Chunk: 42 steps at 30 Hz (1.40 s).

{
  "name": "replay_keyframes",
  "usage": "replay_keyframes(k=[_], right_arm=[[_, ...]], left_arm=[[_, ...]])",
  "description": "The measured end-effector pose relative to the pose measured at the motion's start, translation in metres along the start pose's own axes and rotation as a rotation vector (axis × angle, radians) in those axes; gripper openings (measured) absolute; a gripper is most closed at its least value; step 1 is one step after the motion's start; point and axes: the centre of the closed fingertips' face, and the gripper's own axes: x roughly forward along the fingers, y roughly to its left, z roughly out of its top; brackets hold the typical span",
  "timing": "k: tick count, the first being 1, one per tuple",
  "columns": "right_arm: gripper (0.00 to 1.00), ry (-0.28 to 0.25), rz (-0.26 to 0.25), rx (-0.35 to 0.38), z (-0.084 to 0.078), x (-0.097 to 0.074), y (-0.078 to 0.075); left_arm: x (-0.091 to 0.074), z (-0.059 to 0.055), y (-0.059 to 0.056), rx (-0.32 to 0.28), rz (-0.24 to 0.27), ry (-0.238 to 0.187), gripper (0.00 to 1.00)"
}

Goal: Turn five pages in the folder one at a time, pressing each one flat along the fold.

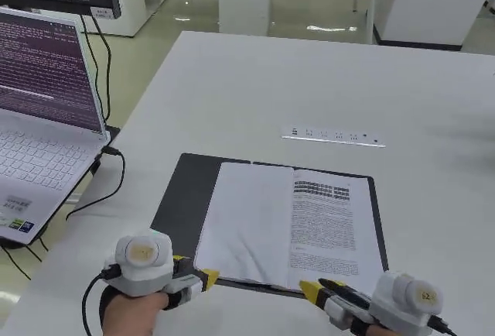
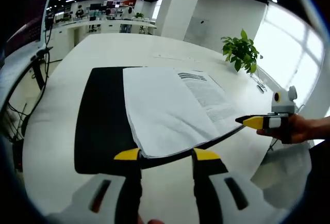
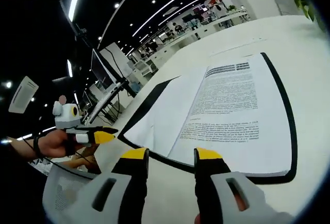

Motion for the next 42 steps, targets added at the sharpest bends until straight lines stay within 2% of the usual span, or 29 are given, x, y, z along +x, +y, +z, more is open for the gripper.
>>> replay_keyframes(k=[4, 12, 16, 18, 24, 29, 36, 42], right_arm=[[0.43, -0.033, -0.008, -0.020, 0.014, -0.017, -0.002], [0.49, -0.081, -0.062, -0.106, 0.038, -0.053, -0.014], [0.57, -0.143, -0.093, -0.123, 0.053, -0.074, -0.017], [0.58, -0.155, -0.103, -0.122, 0.056, -0.082, -0.018], [0.62, -0.132, -0.134, -0.165, 0.054, -0.097, -0.016], [0.65, -0.161, -0.134, -0.141, 0.057, -0.107, -0.012], [0.67, -0.133, -0.139, -0.125, 0.044, -0.109, -0.011], [0.68, -0.129, -0.143, -0.126, 0.041, -0.111, -0.013]], left_arm=[[-0.010, 0.010, 0.000, 0.036, 0.004, -0.015, 0.42], [-0.044, 0.047, -0.004, 0.107, 0.014, -0.088, 0.53], [-0.059, 0.057, -0.004, 0.109, 0.017, -0.121, 0.58], [-0.066, 0.061, -0.002, 0.125, 0.027, -0.130, 0.59], [-0.090, 0.066, 0.005, 0.106, 0.041, -0.179, 0.66], [-0.101, 0.066, 0.007, 0.094, 0.065, -0.200, 0.72], [-0.101, 0.059, -0.001, 0.083, 0.065, -0.196, 0.73], [-0.101, 0.054, -0.003, 0.066, 0.078, -0.190, 0.75]])
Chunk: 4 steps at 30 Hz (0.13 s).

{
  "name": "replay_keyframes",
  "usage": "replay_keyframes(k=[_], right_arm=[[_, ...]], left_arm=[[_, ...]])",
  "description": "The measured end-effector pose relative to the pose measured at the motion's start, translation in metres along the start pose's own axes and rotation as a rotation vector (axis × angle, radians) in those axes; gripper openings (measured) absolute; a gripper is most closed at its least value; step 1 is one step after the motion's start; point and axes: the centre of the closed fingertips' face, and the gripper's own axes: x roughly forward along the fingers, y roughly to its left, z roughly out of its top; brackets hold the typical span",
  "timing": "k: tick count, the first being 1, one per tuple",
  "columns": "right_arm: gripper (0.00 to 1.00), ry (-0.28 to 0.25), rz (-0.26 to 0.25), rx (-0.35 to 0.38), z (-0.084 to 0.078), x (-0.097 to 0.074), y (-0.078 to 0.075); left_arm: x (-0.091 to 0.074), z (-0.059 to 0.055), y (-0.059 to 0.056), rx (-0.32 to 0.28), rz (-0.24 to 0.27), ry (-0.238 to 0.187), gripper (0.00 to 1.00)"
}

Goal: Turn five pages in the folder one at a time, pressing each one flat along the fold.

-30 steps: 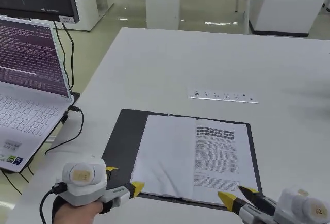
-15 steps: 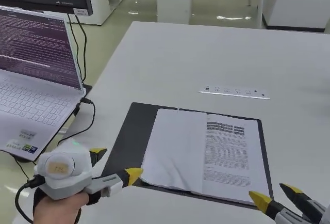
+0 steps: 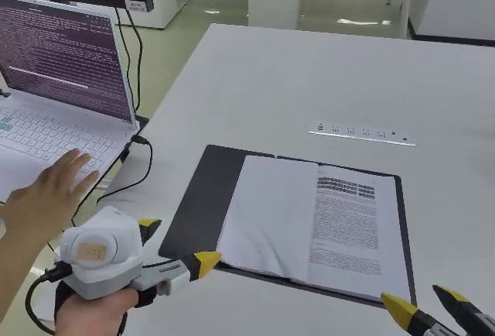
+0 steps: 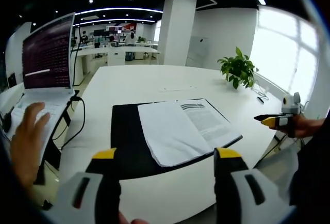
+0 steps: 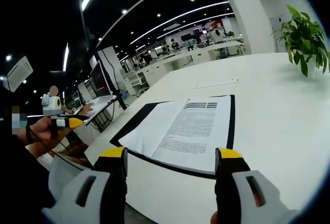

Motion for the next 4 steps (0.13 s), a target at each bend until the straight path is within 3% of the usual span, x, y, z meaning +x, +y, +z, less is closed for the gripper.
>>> replay_keyframes(k=[4], right_arm=[[0.69, 0.012, -0.001, 0.001, -0.0037, -0.0004, -0.0019]], left_arm=[[-0.0007, -0.0011, -0.0009, -0.005, 0.003, -0.001, 0.76]])
